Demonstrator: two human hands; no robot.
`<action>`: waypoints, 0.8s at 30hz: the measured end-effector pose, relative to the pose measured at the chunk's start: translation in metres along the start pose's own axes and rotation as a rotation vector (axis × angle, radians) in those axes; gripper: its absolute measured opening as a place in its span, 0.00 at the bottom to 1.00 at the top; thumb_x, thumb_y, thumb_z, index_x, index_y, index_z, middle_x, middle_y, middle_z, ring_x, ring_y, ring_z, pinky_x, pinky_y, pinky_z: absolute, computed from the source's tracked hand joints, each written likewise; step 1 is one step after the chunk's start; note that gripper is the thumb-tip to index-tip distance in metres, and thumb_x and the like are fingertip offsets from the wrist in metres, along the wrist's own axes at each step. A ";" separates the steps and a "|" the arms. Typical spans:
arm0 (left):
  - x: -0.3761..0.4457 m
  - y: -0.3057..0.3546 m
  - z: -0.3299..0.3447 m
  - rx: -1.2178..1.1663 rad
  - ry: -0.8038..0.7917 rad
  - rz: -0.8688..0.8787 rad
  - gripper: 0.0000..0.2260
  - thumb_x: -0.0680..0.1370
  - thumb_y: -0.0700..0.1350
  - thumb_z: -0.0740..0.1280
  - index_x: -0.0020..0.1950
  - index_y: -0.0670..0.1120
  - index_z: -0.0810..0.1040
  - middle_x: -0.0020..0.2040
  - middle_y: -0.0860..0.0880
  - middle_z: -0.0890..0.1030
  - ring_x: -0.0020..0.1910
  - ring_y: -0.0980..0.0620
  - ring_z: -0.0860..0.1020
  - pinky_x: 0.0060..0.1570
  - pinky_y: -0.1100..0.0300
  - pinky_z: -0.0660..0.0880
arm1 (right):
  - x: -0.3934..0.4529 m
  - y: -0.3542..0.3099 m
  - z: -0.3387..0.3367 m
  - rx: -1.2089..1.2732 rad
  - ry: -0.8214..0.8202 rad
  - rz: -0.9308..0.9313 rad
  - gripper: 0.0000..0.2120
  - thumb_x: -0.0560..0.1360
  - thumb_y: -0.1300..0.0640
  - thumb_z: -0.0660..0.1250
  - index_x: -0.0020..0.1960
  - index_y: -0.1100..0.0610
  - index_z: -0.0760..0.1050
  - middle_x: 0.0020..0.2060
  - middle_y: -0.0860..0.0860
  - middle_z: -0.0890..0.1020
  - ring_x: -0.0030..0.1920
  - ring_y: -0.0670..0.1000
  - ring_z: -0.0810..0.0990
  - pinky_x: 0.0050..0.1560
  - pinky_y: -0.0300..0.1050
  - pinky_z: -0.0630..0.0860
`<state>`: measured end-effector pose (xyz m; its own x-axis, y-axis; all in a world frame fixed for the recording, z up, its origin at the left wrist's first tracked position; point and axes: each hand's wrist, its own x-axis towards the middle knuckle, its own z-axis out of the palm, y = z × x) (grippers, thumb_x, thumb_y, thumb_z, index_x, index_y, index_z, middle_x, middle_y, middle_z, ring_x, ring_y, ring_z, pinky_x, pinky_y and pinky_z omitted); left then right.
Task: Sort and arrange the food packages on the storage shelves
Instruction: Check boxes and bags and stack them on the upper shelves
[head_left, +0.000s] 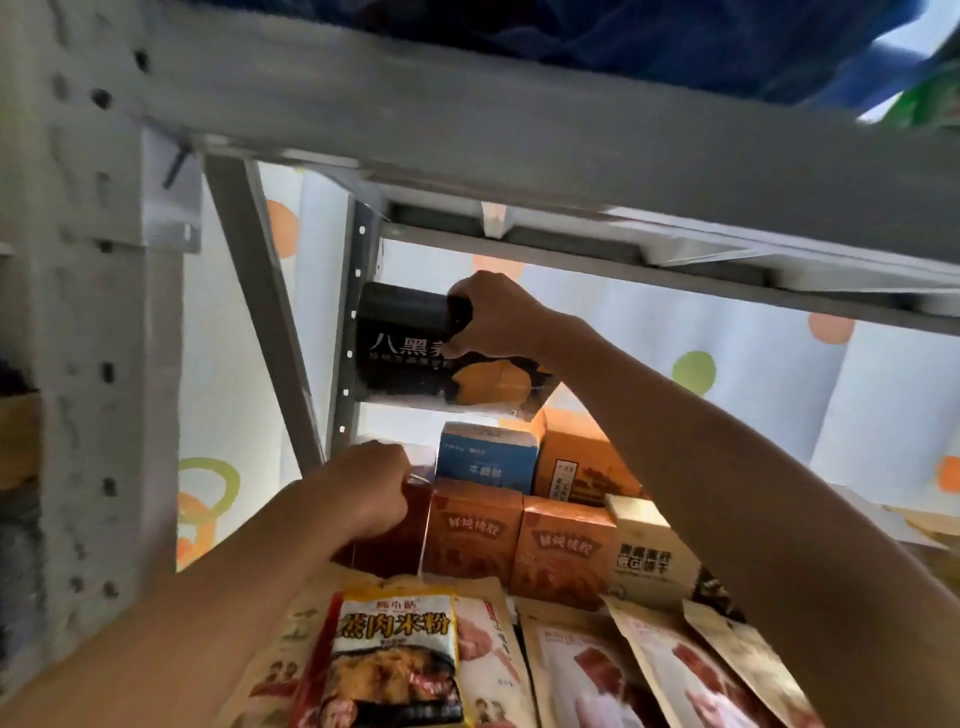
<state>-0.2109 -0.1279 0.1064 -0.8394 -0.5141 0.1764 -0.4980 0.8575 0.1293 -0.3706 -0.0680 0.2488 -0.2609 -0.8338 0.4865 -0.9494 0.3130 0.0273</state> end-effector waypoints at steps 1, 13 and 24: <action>-0.003 -0.001 -0.001 0.046 -0.020 0.020 0.13 0.77 0.44 0.64 0.60 0.48 0.80 0.53 0.48 0.80 0.52 0.50 0.78 0.53 0.54 0.76 | -0.010 -0.005 -0.004 -0.033 0.039 -0.015 0.15 0.67 0.51 0.79 0.42 0.53 0.73 0.37 0.47 0.76 0.43 0.51 0.74 0.37 0.42 0.65; -0.102 0.046 -0.050 -0.678 0.571 -0.002 0.06 0.80 0.46 0.65 0.53 0.49 0.81 0.61 0.51 0.78 0.55 0.55 0.73 0.54 0.65 0.67 | -0.130 -0.041 -0.037 -0.124 0.320 -0.071 0.14 0.74 0.51 0.75 0.54 0.56 0.77 0.47 0.52 0.83 0.49 0.51 0.79 0.53 0.47 0.77; -0.215 0.092 -0.036 -1.437 0.412 -0.122 0.40 0.63 0.76 0.69 0.63 0.49 0.77 0.54 0.48 0.84 0.53 0.47 0.82 0.57 0.49 0.77 | -0.308 -0.062 -0.083 0.082 0.264 0.010 0.23 0.72 0.53 0.75 0.65 0.54 0.75 0.58 0.50 0.82 0.59 0.52 0.76 0.62 0.50 0.74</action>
<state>-0.0680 0.0607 0.1152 -0.5695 -0.7582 0.3177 0.2798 0.1846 0.9421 -0.2168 0.2069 0.1698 -0.2261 -0.6798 0.6977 -0.9607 0.2742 -0.0443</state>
